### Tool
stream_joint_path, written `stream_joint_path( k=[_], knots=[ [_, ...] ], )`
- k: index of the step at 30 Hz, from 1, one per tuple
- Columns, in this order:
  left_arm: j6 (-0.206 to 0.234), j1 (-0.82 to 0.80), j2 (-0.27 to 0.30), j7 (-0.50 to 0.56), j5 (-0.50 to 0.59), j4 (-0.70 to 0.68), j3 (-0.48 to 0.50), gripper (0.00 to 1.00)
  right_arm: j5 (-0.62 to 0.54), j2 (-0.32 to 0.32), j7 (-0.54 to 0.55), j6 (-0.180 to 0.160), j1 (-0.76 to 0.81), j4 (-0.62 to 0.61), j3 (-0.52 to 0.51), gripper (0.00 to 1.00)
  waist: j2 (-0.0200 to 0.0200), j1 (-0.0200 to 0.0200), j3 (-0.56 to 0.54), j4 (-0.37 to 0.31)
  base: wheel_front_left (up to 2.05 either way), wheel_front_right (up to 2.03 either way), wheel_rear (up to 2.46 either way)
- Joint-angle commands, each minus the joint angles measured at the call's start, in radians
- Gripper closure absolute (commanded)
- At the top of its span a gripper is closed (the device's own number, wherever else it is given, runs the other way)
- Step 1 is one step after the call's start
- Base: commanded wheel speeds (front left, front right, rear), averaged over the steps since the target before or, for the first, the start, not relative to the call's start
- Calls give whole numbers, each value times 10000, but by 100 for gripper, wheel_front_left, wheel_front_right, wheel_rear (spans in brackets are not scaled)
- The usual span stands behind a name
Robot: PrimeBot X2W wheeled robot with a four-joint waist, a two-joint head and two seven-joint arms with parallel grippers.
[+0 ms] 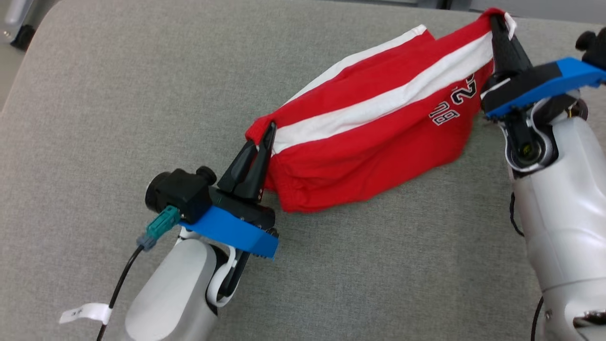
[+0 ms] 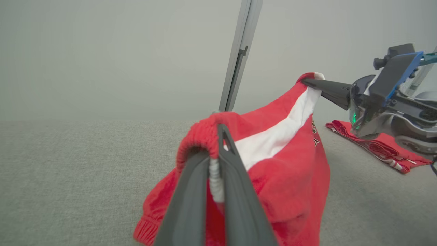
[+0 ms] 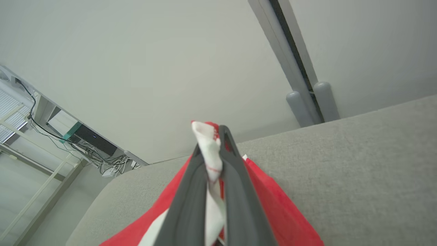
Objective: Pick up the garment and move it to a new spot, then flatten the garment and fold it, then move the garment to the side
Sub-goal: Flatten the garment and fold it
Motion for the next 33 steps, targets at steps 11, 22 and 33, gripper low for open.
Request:
stream_joint_path(
  k=[11, 22, 33],
  knots=[
    [-8, -1392, -599, -42, -268, 1012, 84, 100, -1209, -165, -851, 5, -3065, 3565, 391, 100, -1, -2, 1398, 949, 0, 0, 0],
    [-8, -1370, -815, -43, -309, 1620, 28, 0, -1571, -371, -1481, 5, -3308, 4530, 1399, 0, -1, -2, 1397, 993, 0, 0, 0],
    [-8, 269, -901, -43, 228, 1188, 345, 0, -1232, -1345, -1814, 5, -1913, 4416, 2805, 0, -1, -2, 577, 1020, 0, 0, 0]
  ],
)
